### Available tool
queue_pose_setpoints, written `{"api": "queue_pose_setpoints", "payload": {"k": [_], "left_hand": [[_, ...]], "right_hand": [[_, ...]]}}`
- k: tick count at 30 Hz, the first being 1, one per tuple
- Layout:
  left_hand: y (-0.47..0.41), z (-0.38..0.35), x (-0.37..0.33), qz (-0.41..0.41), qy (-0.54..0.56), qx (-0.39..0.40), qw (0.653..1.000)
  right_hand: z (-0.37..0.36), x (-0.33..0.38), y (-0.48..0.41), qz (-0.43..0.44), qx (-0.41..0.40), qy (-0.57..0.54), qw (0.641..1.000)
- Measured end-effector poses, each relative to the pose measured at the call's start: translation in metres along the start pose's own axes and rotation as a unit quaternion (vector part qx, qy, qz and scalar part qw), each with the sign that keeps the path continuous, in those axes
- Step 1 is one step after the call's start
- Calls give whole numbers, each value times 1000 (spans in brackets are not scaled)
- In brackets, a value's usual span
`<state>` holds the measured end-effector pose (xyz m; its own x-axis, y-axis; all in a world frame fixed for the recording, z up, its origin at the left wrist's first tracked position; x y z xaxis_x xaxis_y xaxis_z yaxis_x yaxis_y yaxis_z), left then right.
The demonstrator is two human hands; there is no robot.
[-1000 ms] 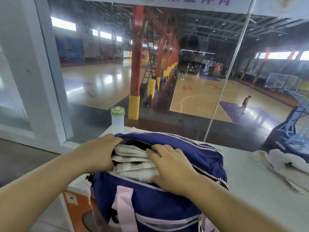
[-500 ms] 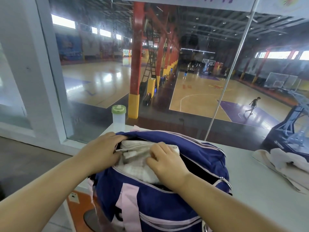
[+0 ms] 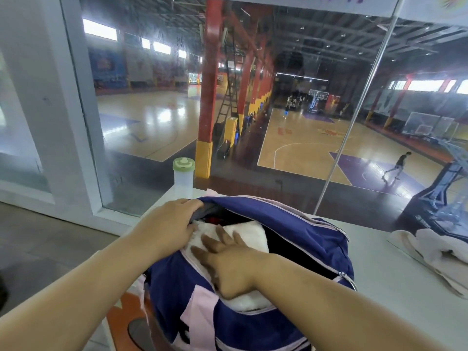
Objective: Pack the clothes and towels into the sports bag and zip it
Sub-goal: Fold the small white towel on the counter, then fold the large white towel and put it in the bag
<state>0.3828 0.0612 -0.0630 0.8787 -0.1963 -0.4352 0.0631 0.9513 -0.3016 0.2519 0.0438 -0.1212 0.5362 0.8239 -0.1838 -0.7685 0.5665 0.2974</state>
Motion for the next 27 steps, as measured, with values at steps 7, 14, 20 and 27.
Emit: {"api": "queue_pose_setpoints", "payload": {"k": [7, 14, 20, 27], "left_hand": [[6, 0, -4, -5, -17, -5, 1000], [11, 6, -35, -93, -45, -79, 992], [9, -14, -93, -198, -91, 0, 976], [-17, -74, -180, -253, -69, 88, 961]], "right_hand": [[-7, -9, 1, -17, -17, -31, 999], [11, -22, 52, -29, -75, -39, 996], [17, -61, 143, -83, -103, -33, 991], [-23, -149, 271, -273, -35, -99, 956]]}}
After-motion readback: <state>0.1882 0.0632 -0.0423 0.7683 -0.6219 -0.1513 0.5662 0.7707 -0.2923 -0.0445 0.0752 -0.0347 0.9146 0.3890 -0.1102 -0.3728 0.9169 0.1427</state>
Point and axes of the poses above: each hand's wrist, its own y-axis away from the middle knuckle, its own z-axis out of the back of the hand, x = y × z, the point moved 4 cm from there along -y, towards the middle knuckle, and after that the axes turned 8 degrees about y, right-handed, at the moved point
